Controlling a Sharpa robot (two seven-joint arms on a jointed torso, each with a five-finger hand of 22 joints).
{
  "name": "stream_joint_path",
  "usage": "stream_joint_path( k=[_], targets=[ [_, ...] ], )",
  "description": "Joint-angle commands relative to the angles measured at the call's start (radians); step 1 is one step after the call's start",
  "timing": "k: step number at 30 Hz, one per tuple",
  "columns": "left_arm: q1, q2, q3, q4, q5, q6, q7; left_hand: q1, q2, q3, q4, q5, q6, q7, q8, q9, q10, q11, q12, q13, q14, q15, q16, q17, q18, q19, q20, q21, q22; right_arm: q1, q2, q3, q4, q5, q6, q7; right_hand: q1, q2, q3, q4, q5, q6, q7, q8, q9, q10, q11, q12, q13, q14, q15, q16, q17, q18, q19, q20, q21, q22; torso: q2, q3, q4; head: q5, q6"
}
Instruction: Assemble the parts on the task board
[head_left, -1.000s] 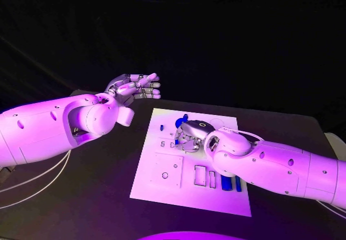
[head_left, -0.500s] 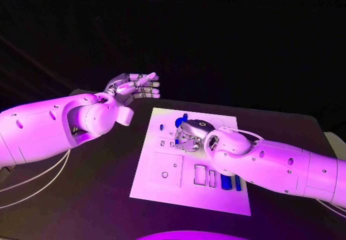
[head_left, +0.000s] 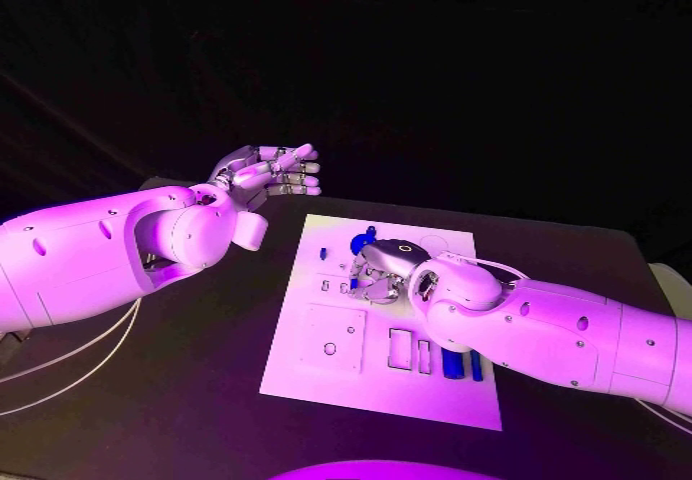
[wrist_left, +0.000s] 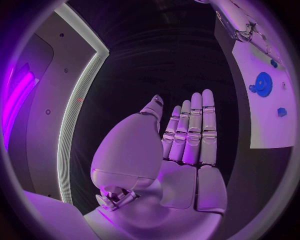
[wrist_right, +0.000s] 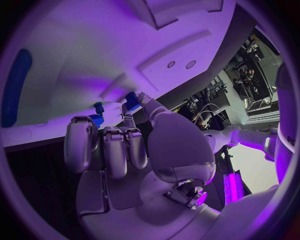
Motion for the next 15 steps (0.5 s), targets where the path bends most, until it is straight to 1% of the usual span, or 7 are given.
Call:
stream_joint_path(
  k=[1,7,10,15],
  targets=[
    [0.001,0.001,0.001,0.001,0.002,0.021,0.010,0.012,0.000,-0.001,-0.007,-0.003,0.007,0.001,-0.005,-0.001,0.009,0.002,-0.004,-0.001,-0.006,-0.001,-0.006,0.001,0.003,-0.005,-0.001,-0.005,-0.001,-0.003,-0.001,-0.002,-0.001,-0.017,0.021,-0.019,-0.006,-0.004,-0.007,-0.001,-0.004,-0.003,0.003,-0.005,-0.001,0.082,0.002,-0.006,0.239,0.104,0.006,0.002,0.253,-0.011,-0.001,0.005,-0.003,0.025,0.000,-0.0005,0.0000,-0.001,0.001],
    [0.001,0.001,0.001,0.001,0.002,0.021,0.009,0.012,0.000,-0.001,-0.007,-0.003,0.007,0.001,-0.005,-0.001,0.009,0.002,-0.004,-0.001,-0.006,-0.001,-0.006,0.001,0.003,-0.005,-0.001,-0.005,-0.001,-0.003,-0.001,-0.002,0.000,-0.019,0.018,-0.020,-0.008,-0.007,-0.011,0.000,-0.005,-0.005,0.004,-0.007,-0.001,0.081,0.003,-0.007,0.238,0.103,0.007,0.001,0.251,-0.010,-0.002,0.006,-0.004,0.024,0.000,0.0000,-0.0005,-0.001,0.001],
    [0.001,0.001,0.001,0.001,0.002,0.021,0.010,0.012,0.000,-0.001,-0.007,-0.003,0.007,0.001,-0.005,-0.001,0.009,0.002,-0.004,-0.001,-0.006,-0.001,-0.006,0.001,0.003,-0.005,-0.001,-0.005,-0.001,-0.003,-0.001,-0.002,0.000,-0.020,0.017,-0.021,-0.010,-0.009,-0.013,0.001,-0.006,-0.006,0.005,-0.009,-0.001,0.080,0.004,-0.009,0.236,0.103,0.007,0.001,0.251,-0.010,-0.002,0.006,-0.006,0.023,0.000,-0.0006,-0.0007,-0.002,0.002],
    [0.001,0.001,0.001,0.001,0.002,0.021,0.009,0.012,0.000,-0.001,-0.007,-0.003,0.007,0.001,-0.005,-0.001,0.009,0.002,-0.004,-0.001,-0.006,-0.001,-0.006,0.001,0.003,-0.005,-0.001,-0.005,-0.001,-0.003,-0.001,-0.002,0.000,-0.021,0.016,-0.022,-0.012,-0.011,-0.018,0.003,-0.009,-0.010,0.007,-0.012,-0.001,0.078,0.005,-0.011,0.234,0.103,0.008,0.000,0.249,-0.010,-0.003,0.007,-0.008,0.022,0.001,-0.0003,0.0004,-0.002,0.002]
  ],
)
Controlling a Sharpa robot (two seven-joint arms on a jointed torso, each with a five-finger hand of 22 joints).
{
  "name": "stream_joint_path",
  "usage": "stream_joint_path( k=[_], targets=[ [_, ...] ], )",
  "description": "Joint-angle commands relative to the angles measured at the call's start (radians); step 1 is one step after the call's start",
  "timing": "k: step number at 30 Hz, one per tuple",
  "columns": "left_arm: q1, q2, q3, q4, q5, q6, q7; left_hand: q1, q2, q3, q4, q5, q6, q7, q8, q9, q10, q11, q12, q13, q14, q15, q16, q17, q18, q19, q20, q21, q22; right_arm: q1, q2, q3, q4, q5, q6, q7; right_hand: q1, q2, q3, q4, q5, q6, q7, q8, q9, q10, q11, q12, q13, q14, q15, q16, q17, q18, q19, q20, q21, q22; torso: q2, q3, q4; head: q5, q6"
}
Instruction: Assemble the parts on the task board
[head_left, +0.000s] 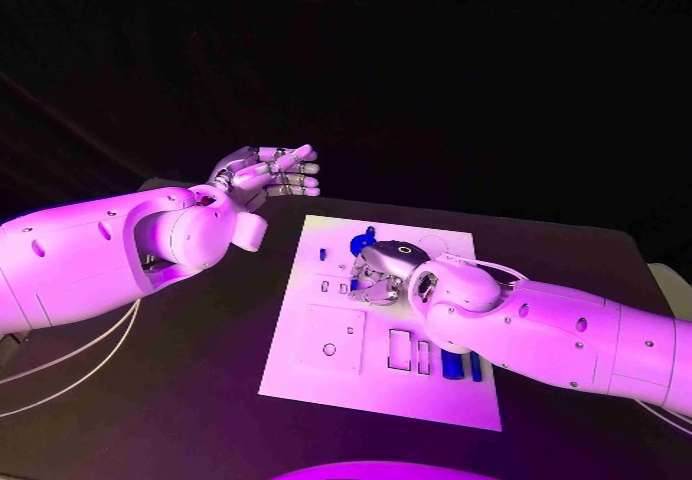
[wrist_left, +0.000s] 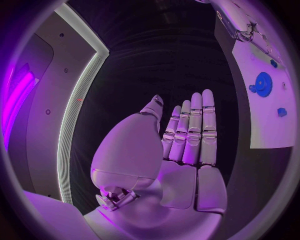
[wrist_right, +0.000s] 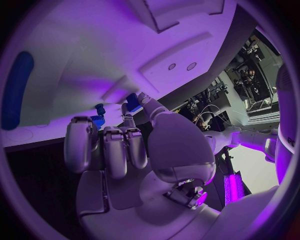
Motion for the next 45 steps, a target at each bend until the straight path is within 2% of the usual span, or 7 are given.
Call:
stream_joint_path(
  k=[1,23,28,33,37,41,45],
  targets=[
    [0.001,0.001,0.001,0.001,0.002,0.021,0.009,0.012,0.000,-0.001,-0.007,-0.003,0.007,0.001,-0.005,-0.001,0.009,0.002,-0.004,-0.001,-0.006,-0.001,-0.006,0.001,0.003,-0.005,-0.001,-0.005,-0.001,-0.002,-0.001,-0.001,0.000,-0.015,0.011,-0.014,-0.008,-0.008,-0.009,0.000,-0.005,-0.008,0.004,-0.005,-0.001,0.078,0.006,-0.008,0.234,0.103,0.009,0.000,0.249,-0.010,-0.003,0.008,-0.008,0.022,0.000,0.0000,0.0008,0.000,0.000],
    [0.001,0.000,0.001,0.001,0.002,0.020,0.009,0.012,0.000,-0.001,-0.007,-0.003,0.007,0.001,-0.005,-0.001,0.009,0.002,-0.004,-0.001,-0.006,-0.001,-0.006,0.001,0.003,-0.005,-0.001,-0.005,-0.001,-0.001,0.000,-0.001,-0.001,-0.015,-0.012,-0.007,-0.029,-0.026,-0.072,0.027,-0.058,-0.055,0.021,-0.034,0.000,0.062,0.022,-0.025,0.217,0.100,0.023,-0.005,0.238,-0.006,-0.012,0.021,-0.026,0.012,0.000,-0.0002,0.0004,-0.001,-0.001],
    [0.001,0.000,0.001,0.001,0.002,0.020,0.008,0.012,0.000,-0.001,-0.007,-0.003,0.007,0.001,-0.005,-0.001,0.009,0.002,-0.004,-0.001,-0.006,-0.001,-0.006,0.001,0.003,-0.005,-0.001,-0.005,-0.001,-0.001,-0.002,-0.001,0.001,-0.015,-0.027,-0.003,-0.030,-0.025,-0.097,0.039,-0.093,-0.065,0.023,-0.037,0.003,0.056,0.024,-0.030,0.211,0.099,0.025,-0.006,0.235,-0.005,-0.014,0.023,-0.031,0.009,0.001,-0.0004,0.0005,-0.001,-0.001],
    [0.001,-0.001,0.001,-0.001,0.002,0.022,0.007,0.012,0.003,-0.002,-0.007,-0.003,0.008,0.001,-0.006,-0.001,0.010,0.002,-0.005,-0.002,-0.006,-0.001,-0.008,0.003,0.003,-0.005,-0.001,-0.005,-0.002,-0.001,-0.012,-0.001,0.017,-0.013,-0.080,0.011,-0.037,-0.029,-0.127,0.054,-0.089,-0.091,0.030,-0.049,0.002,0.051,0.030,-0.035,0.207,0.099,0.029,-0.008,0.231,-0.004,-0.016,0.026,-0.036,0.006,0.000,0.0002,-0.0007,-0.001,0.000],
    [0.001,0.000,0.000,-0.008,-0.001,0.028,0.003,0.017,0.010,-0.003,-0.006,-0.003,0.034,-0.022,0.001,0.003,0.036,-0.014,-0.002,0.000,0.006,-0.012,-0.006,0.010,0.005,0.000,-0.006,-0.001,-0.002,0.001,-0.030,0.000,0.046,-0.001,-0.140,0.032,-0.046,-0.035,-0.173,0.077,-0.110,-0.149,0.047,-0.077,-0.008,0.050,0.044,-0.036,0.205,0.098,0.040,-0.009,0.229,-0.004,-0.017,0.035,-0.041,0.005,-0.003,0.0004,-0.0021,-0.006,0.003],
    [0.001,0.003,0.000,-0.018,-0.022,0.034,-0.017,0.014,0.012,-0.009,0.000,-0.003,0.049,-0.028,0.002,0.003,0.059,-0.022,-0.004,-0.001,0.025,-0.020,-0.003,0.016,0.006,0.013,-0.013,0.006,0.000,0.011,-0.055,0.001,0.077,0.049,-0.224,0.108,-0.051,-0.036,-0.225,0.106,-0.112,-0.196,0.060,-0.092,-0.018,0.044,0.055,-0.041,0.200,0.095,0.051,-0.015,0.215,0.000,-0.026,0.045,-0.058,-0.008,-0.004,0.0013,-0.0039,-0.005,0.006],
    [0.001,0.016,-0.001,-0.034,-0.112,0.039,-0.065,0.043,0.023,0.005,-0.010,-0.002,0.060,-0.036,-0.004,0.001,0.087,-0.040,-0.009,-0.002,0.168,-0.056,0.066,0.056,0.008,0.121,-0.055,0.080,0.032,0.029,-0.094,0.001,0.110,0.152,-0.281,0.248,-0.020,-0.015,-0.239,0.110,-0.103,-0.222,0.062,-0.090,-0.026,0.039,0.059,-0.045,0.195,0.093,0.054,-0.018,0.209,0.004,-0.036,0.049,-0.075,-0.020,-0.009,0.0033,-0.0024,-0.007,0.010]
  ],
)
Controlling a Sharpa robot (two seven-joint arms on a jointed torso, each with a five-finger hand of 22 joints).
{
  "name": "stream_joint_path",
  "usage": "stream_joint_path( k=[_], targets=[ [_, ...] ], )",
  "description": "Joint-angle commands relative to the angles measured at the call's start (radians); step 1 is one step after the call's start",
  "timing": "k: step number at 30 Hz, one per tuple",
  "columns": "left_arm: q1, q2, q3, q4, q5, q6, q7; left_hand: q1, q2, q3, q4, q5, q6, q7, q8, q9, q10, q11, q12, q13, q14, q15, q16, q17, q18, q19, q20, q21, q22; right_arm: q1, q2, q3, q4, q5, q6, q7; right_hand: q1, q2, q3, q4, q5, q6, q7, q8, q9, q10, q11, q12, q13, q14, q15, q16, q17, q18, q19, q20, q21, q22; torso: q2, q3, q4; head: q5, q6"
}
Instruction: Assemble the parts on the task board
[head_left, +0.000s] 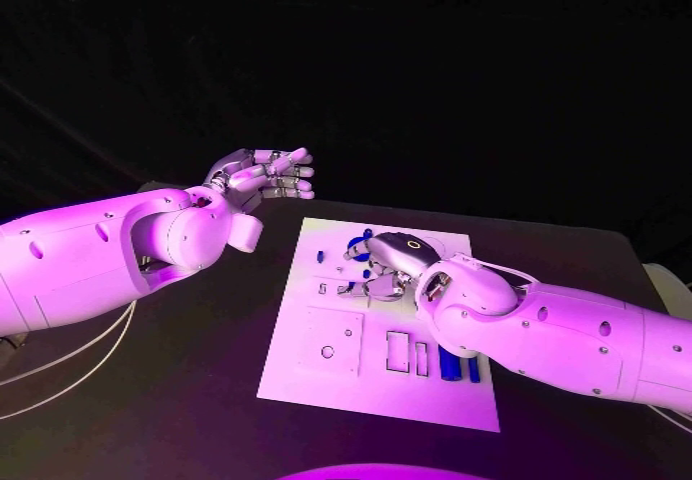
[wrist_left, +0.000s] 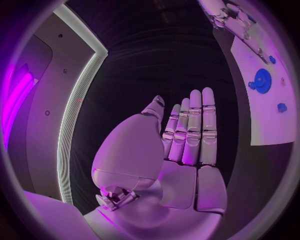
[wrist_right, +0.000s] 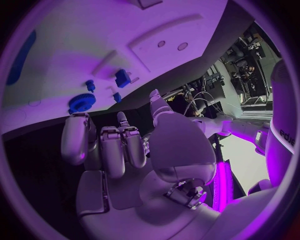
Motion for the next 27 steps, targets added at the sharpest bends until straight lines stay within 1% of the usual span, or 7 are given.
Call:
stream_joint_path(
  k=[1,8,12,14,16,19,27],
  targets=[
    [0.001,0.014,-0.002,-0.011,-0.124,0.032,-0.070,0.027,0.000,0.012,-0.011,-0.002,0.013,-0.001,-0.004,-0.001,0.025,-0.009,-0.006,0.000,0.067,-0.020,0.033,0.022,0.007,0.067,-0.025,0.050,0.024,0.017,-0.037,0.001,0.032,0.149,-0.124,0.206,0.025,0.022,-0.006,-0.003,0.007,0.010,-0.004,0.016,0.001,0.036,0.005,-0.008,0.193,0.092,0.006,-0.006,0.206,0.006,-0.007,0.002,-0.012,-0.008,-0.006,0.0031,0.0010,-0.001,0.003],
    [0.000,0.047,-0.008,-0.034,-0.348,0.087,-0.259,0.104,0.029,0.078,-0.053,-0.001,0.085,-0.045,0.029,0.015,0.209,-0.062,0.125,0.078,0.071,-0.057,0.022,0.038,0.002,0.166,-0.066,0.187,0.106,0.071,-0.161,0.005,0.098,0.445,-0.027,0.314,0.098,0.071,-0.011,-0.023,0.032,0.117,-0.031,0.110,0.021,0.017,-0.019,-0.027,0.173,0.075,-0.014,-0.037,0.143,0.024,-0.053,-0.012,-0.090,-0.071,-0.019,0.0044,-0.0069,-0.003,0.000],
    [0.001,0.070,-0.009,-0.050,-0.494,0.179,-0.428,0.026,0.021,0.098,0.016,-0.005,0.093,-0.065,0.074,0.047,0.187,-0.077,0.313,0.236,0.105,-0.073,0.018,0.061,-0.052,0.277,-0.090,0.546,0.524,0.107,-0.251,0.006,0.116,0.642,0.060,0.317,0.104,0.079,-0.022,-0.025,0.053,0.130,-0.040,0.139,0.026,0.007,-0.027,-0.037,0.164,0.070,-0.022,-0.051,0.120,0.030,-0.072,-0.020,-0.124,-0.097,-0.026,0.0056,-0.0090,-0.009,-0.007],
    [0.002,0.078,-0.009,-0.053,-0.555,0.209,-0.487,-0.018,0.003,0.087,0.066,0.019,0.081,-0.082,0.118,0.080,0.174,-0.111,0.555,0.460,0.127,-0.098,0.020,0.076,-0.074,0.307,-0.086,0.671,0.680,0.118,-0.282,0.007,0.118,0.699,0.086,0.313,0.102,0.079,-0.030,-0.024,0.058,0.132,-0.042,0.150,0.028,0.006,-0.029,-0.038,0.162,0.069,-0.024,-0.053,0.118,0.031,-0.074,-0.023,-0.131,-0.101,-0.029,0.0077,-0.0102,-0.008,-0.011],
    [0.003,0.089,-0.008,-0.055,-0.628,0.232,-0.552,-0.113,-0.018,0.036,0.096,-0.011,0.113,-0.098,0.199,0.135,0.253,-0.113,0.913,0.840,0.183,-0.100,0.041,0.097,-0.100,0.365,-0.105,0.818,0.898,0.128,-0.318,0.007,0.117,0.758,0.114,0.308,0.102,0.080,-0.038,-0.024,0.065,0.140,-0.046,0.167,0.034,0.006,-0.033,-0.038,0.162,0.070,-0.027,-0.053,0.119,0.031,-0.073,-0.025,-0.134,-0.102,-0.032,0.0087,-0.0107,-0.010,-0.016],
    [0.012,0.109,-0.007,-0.059,-0.720,0.269,-0.642,-0.129,-0.036,0.014,0.105,-0.003,0.116,-0.117,0.297,0.216,0.305,-0.127,1.140,1.108,0.188,-0.106,0.030,0.110,-0.120,0.399,-0.119,0.904,1.034,0.140,-0.361,0.007,0.111,0.814,0.137,0.302,0.104,0.083,-0.046,-0.026,0.077,0.139,-0.050,0.182,0.040,0.006,-0.036,-0.039,0.161,0.071,-0.030,-0.054,0.118,0.031,-0.073,-0.028,-0.139,-0.105,-0.034,0.0096,-0.0105,-0.012,-0.019],
    [0.056,0.181,-0.012,-0.083,-0.884,0.384,-0.849,-0.146,-0.017,0.011,0.109,-0.004,0.008,-0.121,0.420,0.363,0.307,-0.124,1.231,1.222,0.196,-0.109,0.004,0.141,-0.129,0.400,-0.117,0.949,1.097,0.154,-0.412,0.008,0.043,0.862,0.144,0.292,0.110,0.085,-0.062,-0.030,0.106,0.116,-0.049,0.203,0.047,-0.004,-0.037,-0.050,0.150,0.069,-0.031,-0.062,0.107,0.033,-0.077,-0.031,-0.156,-0.116,-0.036,0.0128,-0.0086,-0.016,-0.024]
  ],
)
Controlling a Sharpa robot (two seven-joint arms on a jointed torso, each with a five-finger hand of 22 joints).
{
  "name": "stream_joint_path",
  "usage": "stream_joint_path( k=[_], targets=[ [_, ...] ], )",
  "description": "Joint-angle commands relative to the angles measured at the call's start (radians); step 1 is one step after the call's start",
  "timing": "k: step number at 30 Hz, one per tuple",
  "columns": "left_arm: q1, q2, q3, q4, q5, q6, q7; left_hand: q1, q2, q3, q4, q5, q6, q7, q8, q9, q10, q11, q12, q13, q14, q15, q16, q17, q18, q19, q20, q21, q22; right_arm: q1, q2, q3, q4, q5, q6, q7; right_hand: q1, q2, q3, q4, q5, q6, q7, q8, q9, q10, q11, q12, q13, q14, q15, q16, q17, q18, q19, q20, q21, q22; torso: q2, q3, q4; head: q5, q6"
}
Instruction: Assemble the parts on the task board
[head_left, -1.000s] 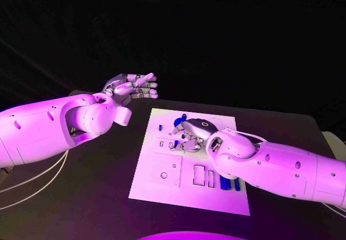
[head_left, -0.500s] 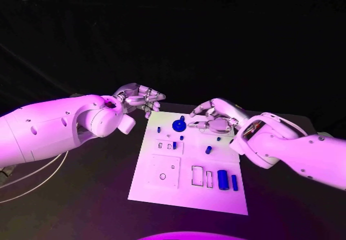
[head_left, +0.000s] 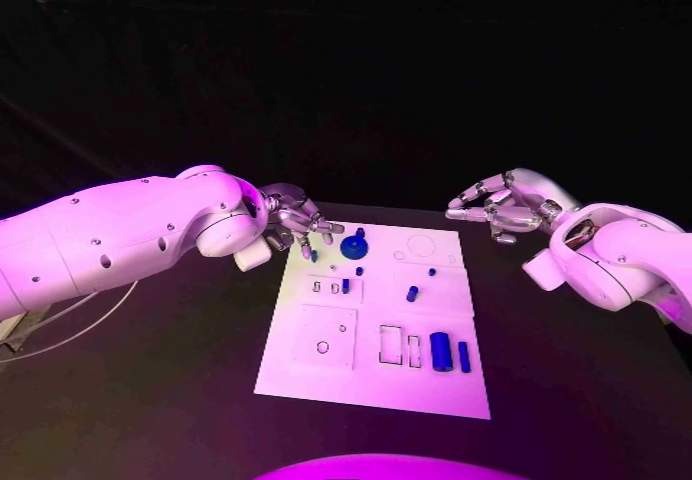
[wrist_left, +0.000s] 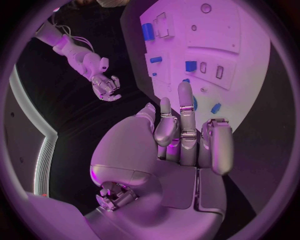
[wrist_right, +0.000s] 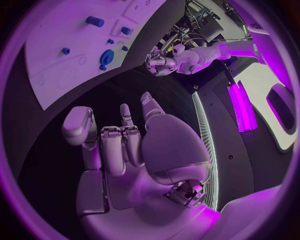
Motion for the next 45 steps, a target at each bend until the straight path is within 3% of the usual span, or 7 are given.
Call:
stream_joint_path(
  k=[1,13,21,28,38,42,45],
  targets=[
    [0.016,0.034,-0.004,-0.014,-0.165,0.128,-0.192,-0.016,0.004,-0.007,0.005,0.000,-0.019,0.003,0.009,0.018,0.009,-0.007,0.151,0.198,0.007,0.000,-0.006,0.006,-0.019,0.001,0.005,0.005,0.012,0.005,-0.006,0.001,-0.034,0.083,0.035,0.005,0.010,0.006,-0.009,-0.002,0.013,-0.018,0.002,0.009,0.002,-0.011,-0.009,-0.018,0.141,0.067,-0.005,-0.011,0.099,0.020,-0.009,-0.004,-0.018,-0.013,-0.002,0.0021,0.0014,-0.004,-0.001],
    [0.046,0.151,-0.028,-0.082,-0.215,0.237,-0.329,-0.070,0.015,-0.027,0.006,0.000,-0.073,0.020,0.007,0.052,-0.085,0.007,0.048,0.063,0.012,0.007,-0.021,0.023,-0.025,0.018,0.011,0.024,0.048,0.013,0.001,0.001,-0.086,0.108,0.024,0.003,0.023,0.013,-0.030,-0.012,0.026,-0.069,0.011,0.026,0.006,-0.075,0.000,-0.084,0.076,0.046,0.001,-0.058,0.028,0.038,-0.062,0.002,-0.117,-0.087,0.000,0.0018,0.0019,-0.007,-0.006],
    [0.053,0.197,-0.046,-0.106,-0.200,0.272,-0.348,-0.082,0.019,-0.043,0.006,0.000,-0.136,0.005,0.188,0.213,0.059,-0.001,0.242,0.324,0.013,0.003,-0.049,0.049,-0.022,0.009,0.010,0.019,0.038,0.014,0.006,0.001,-0.101,0.110,0.019,-0.005,0.024,0.019,-0.049,-0.013,0.027,-0.092,0.014,0.050,0.012,-0.119,0.002,-0.130,0.029,0.026,0.004,-0.106,-0.037,0.055,-0.111,0.005,-0.211,-0.157,0.002,0.0024,-0.0019,-0.001,-0.011],
    [0.054,0.200,-0.050,-0.111,-0.130,0.243,-0.294,-0.060,0.041,-0.030,0.008,-0.001,-0.308,0.057,0.165,0.221,-0.505,0.052,-0.215,-0.254,-0.125,0.058,-0.136,0.041,0.056,-0.235,0.057,-0.224,-0.380,0.014,0.008,0.001,-0.116,0.110,0.018,-0.012,0.025,0.020,-0.053,-0.014,0.027,-0.097,0.014,0.056,0.014,-0.126,0.002,-0.138,0.020,0.023,0.004,-0.115,-0.047,0.057,-0.119,0.006,-0.228,-0.169,0.000,0.0021,0.0022,-0.003,-0.011],
    [0.054,0.175,-0.051,-0.099,-0.021,0.278,-0.290,-0.026,-0.006,-0.089,0.004,0.000,-0.425,0.054,0.095,0.116,-0.610,0.068,-0.533,-0.517,-0.126,0.064,-0.030,0.169,0.114,-0.403,0.082,-0.834,-0.965,0.014,0.010,0.001,-0.127,0.110,0.017,-0.017,0.026,0.021,-0.055,-0.014,0.027,-0.099,0.014,0.058,0.014,-0.125,0.002,-0.137,0.021,0.024,0.004,-0.115,-0.045,0.057,-0.118,0.006,-0.228,-0.168,0.000,0.0020,-0.0003,-0.001,-0.014],
    [0.054,0.170,-0.051,-0.097,-0.003,0.292,-0.294,-0.020,0.018,-0.092,-0.001,-0.002,-0.375,0.076,0.172,0.141,-0.494,0.068,-0.429,-0.481,-0.157,0.064,-0.079,0.151,0.111,-0.252,0.059,-0.787,-0.953,0.014,0.010,0.001,-0.132,0.110,0.016,-0.018,0.026,0.022,-0.055,-0.014,0.027,-0.099,0.014,0.059,0.015,-0.125,0.002,-0.137,0.021,0.024,0.004,-0.116,-0.047,0.058,-0.120,0.006,-0.232,-0.172,0.000,0.0032,0.0008,-0.001,-0.014],
    [0.053,0.169,-0.052,-0.095,-0.011,0.296,-0.294,-0.023,0.031,-0.104,0.002,0.002,-0.409,0.088,0.353,0.246,-0.497,0.078,-0.193,-0.313,-0.183,0.075,-0.108,0.160,0.047,-0.096,0.063,-0.401,-0.494,0.014,0.009,0.001,-0.135,0.109,0.017,-0.019,0.026,0.022,-0.055,-0.014,0.027,-0.099,0.014,0.059,0.015,-0.125,0.002,-0.137,0.021,0.024,0.004,-0.116,-0.047,0.058,-0.120,0.006,-0.232,-0.172,-0.001,0.0029,0.0000,0.001,-0.015]
  ],
)
